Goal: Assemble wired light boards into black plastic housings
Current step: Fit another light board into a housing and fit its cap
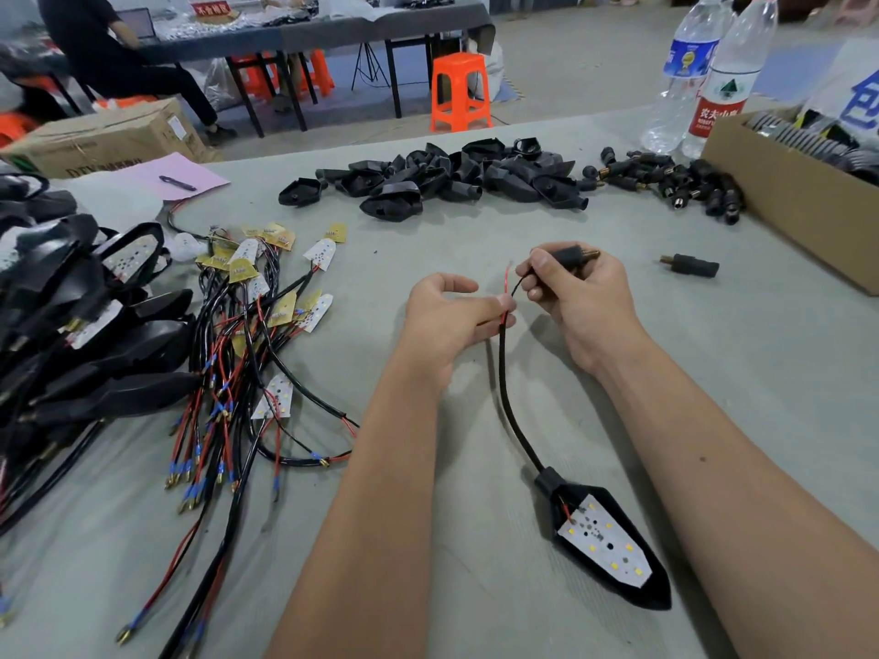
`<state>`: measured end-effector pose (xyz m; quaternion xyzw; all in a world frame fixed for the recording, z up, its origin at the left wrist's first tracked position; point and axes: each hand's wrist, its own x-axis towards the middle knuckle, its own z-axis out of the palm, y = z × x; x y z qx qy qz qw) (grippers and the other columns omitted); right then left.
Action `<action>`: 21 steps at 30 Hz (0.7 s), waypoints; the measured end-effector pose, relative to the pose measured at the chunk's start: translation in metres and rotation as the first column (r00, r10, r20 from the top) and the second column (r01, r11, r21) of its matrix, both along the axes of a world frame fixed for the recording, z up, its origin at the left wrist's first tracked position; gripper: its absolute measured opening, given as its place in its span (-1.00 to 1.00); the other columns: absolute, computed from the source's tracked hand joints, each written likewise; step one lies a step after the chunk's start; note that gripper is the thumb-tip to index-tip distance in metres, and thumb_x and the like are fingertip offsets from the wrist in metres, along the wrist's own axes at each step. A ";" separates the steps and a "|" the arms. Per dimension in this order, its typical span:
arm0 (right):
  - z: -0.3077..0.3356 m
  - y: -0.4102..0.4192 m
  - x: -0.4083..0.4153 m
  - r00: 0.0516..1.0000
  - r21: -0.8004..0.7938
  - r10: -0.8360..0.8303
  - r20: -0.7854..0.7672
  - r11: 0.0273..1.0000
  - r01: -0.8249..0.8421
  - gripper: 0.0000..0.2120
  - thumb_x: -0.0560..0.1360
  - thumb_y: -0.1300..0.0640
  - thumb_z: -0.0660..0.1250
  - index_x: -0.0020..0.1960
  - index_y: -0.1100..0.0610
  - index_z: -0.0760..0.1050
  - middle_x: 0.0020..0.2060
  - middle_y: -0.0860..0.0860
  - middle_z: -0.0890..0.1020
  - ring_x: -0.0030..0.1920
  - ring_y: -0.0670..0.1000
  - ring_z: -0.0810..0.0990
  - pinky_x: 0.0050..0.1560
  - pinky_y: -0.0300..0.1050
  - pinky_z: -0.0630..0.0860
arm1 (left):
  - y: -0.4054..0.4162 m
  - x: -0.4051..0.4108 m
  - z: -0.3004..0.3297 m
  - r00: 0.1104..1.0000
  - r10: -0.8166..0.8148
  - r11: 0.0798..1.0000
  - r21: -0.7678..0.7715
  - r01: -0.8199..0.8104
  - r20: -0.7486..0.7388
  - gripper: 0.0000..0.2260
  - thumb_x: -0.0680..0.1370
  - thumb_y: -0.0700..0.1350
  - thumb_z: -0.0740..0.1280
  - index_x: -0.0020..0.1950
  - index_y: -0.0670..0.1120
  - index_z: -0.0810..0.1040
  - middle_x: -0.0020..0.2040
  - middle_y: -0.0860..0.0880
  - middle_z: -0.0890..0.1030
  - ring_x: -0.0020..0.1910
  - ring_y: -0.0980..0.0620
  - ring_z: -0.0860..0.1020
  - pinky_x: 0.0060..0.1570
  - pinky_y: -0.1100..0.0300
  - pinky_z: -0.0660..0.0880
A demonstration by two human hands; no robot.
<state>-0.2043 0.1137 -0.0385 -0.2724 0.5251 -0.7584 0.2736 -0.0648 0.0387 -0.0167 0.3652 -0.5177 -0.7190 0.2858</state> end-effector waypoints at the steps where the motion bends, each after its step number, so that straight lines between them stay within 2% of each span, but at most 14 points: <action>1: 0.000 0.001 0.000 1.000 -0.004 0.007 0.013 1.000 -0.007 -0.86 0.61 0.27 0.39 -0.10 0.15 0.66 -0.19 0.14 0.72 -0.29 -0.01 0.58 -0.19 -0.19 0.58 | 0.001 -0.001 0.000 0.999 0.036 0.999 -0.003 -0.036 -0.008 -0.62 0.46 -0.39 0.51 0.15 -0.20 0.41 0.00 -0.32 0.70 -0.24 -0.12 0.72 0.02 0.04 0.69; 3: 0.002 0.002 -0.001 0.999 0.004 0.040 0.021 0.999 -0.040 -0.79 0.61 0.22 0.39 -0.18 0.12 0.69 -0.19 0.14 0.71 -0.28 0.00 0.56 -0.23 -0.20 0.54 | 0.000 -0.003 -0.002 0.996 0.084 0.996 -0.020 -0.085 -0.040 -0.63 0.45 -0.40 0.51 0.09 -0.18 0.41 -0.01 -0.31 0.70 -0.26 -0.09 0.72 -0.07 0.11 0.69; 5: 0.002 0.001 0.000 0.998 0.026 0.067 0.000 0.997 -0.067 -0.82 0.61 0.20 0.40 -0.16 0.18 0.66 -0.22 0.13 0.69 -0.28 0.01 0.55 -0.29 -0.20 0.50 | 0.000 -0.005 -0.003 0.995 0.082 0.995 -0.053 -0.085 -0.055 -0.65 0.45 -0.39 0.53 0.06 -0.17 0.42 -0.07 -0.27 0.71 -0.27 -0.07 0.71 -0.13 0.16 0.68; 8: -0.001 -0.001 0.002 0.990 0.097 0.086 -0.110 0.992 -0.075 -0.85 0.59 0.19 0.43 -0.11 0.25 0.61 -0.30 0.10 0.62 -0.30 0.00 0.51 -0.30 -0.21 0.45 | 0.003 -0.009 -0.004 0.996 0.070 0.993 -0.092 -0.074 -0.049 -0.67 0.46 -0.38 0.53 0.04 -0.16 0.44 -0.22 -0.13 0.71 -0.32 -0.01 0.69 -0.19 0.20 0.65; 10: -0.001 0.000 0.004 0.980 0.115 0.112 -0.164 0.989 -0.094 -0.89 0.60 0.23 0.41 -0.08 0.25 0.59 -0.32 0.06 0.62 -0.34 -0.05 0.52 -0.32 -0.24 0.45 | 0.005 -0.011 -0.005 0.994 0.104 0.987 -0.122 -0.108 -0.042 -0.71 0.47 -0.37 0.51 0.03 -0.16 0.46 -0.24 -0.09 0.69 -0.35 0.05 0.65 -0.22 0.22 0.63; 12: 0.001 0.002 0.005 0.983 0.087 0.129 -0.128 0.989 -0.119 -0.95 0.61 0.31 0.37 -0.03 0.23 0.55 -0.25 0.11 0.68 -0.35 -0.06 0.55 -0.33 -0.25 0.47 | 0.006 -0.014 -0.006 0.990 0.135 0.982 -0.124 -0.140 -0.045 -0.76 0.50 -0.37 0.47 0.06 -0.17 0.49 -0.21 -0.09 0.68 -0.32 0.05 0.61 -0.19 0.21 0.63; 15: 0.004 0.003 0.005 0.991 0.038 0.123 -0.058 0.992 -0.121 -0.92 0.63 0.34 0.31 -0.01 0.21 0.49 -0.22 0.11 0.70 -0.35 -0.04 0.56 -0.35 -0.25 0.48 | 0.005 -0.015 -0.004 0.980 0.190 0.977 -0.086 -0.195 -0.064 -0.74 0.51 -0.41 0.38 0.13 -0.17 0.52 -0.11 -0.10 0.66 -0.22 0.01 0.61 -0.13 0.21 0.64; 18: 0.003 0.003 0.006 0.988 0.072 0.125 -0.089 0.990 -0.119 -0.90 0.65 0.31 0.30 -0.03 0.18 0.46 -0.27 0.07 0.63 -0.38 -0.05 0.50 -0.37 -0.25 0.42 | 0.001 -0.013 0.001 0.967 0.208 0.978 0.020 -0.207 -0.150 -0.63 0.47 -0.50 0.29 0.21 -0.20 0.52 -0.02 -0.14 0.68 -0.08 -0.06 0.67 0.05 0.12 0.66; 20: 0.004 0.004 0.006 0.982 0.092 0.150 -0.110 0.986 -0.140 -0.90 0.66 0.29 0.29 -0.03 0.18 0.46 -0.27 0.07 0.60 -0.37 -0.05 0.48 -0.37 -0.26 0.39 | -0.001 -0.010 0.004 0.947 0.185 0.978 0.144 -0.151 -0.262 -0.70 0.53 -0.44 0.32 0.22 -0.21 0.51 0.05 -0.19 0.68 0.02 -0.11 0.69 0.10 0.09 0.66; 21: 0.004 0.004 0.006 0.981 0.094 0.158 -0.109 0.985 -0.148 -0.89 0.66 0.28 0.28 -0.04 0.16 0.46 -0.27 0.06 0.60 -0.37 -0.05 0.48 -0.37 -0.25 0.39 | -0.003 -0.009 0.006 0.948 0.178 0.978 0.153 -0.141 -0.263 -0.78 0.57 -0.36 0.34 0.20 -0.20 0.53 0.06 -0.18 0.67 0.03 -0.12 0.68 0.09 0.09 0.66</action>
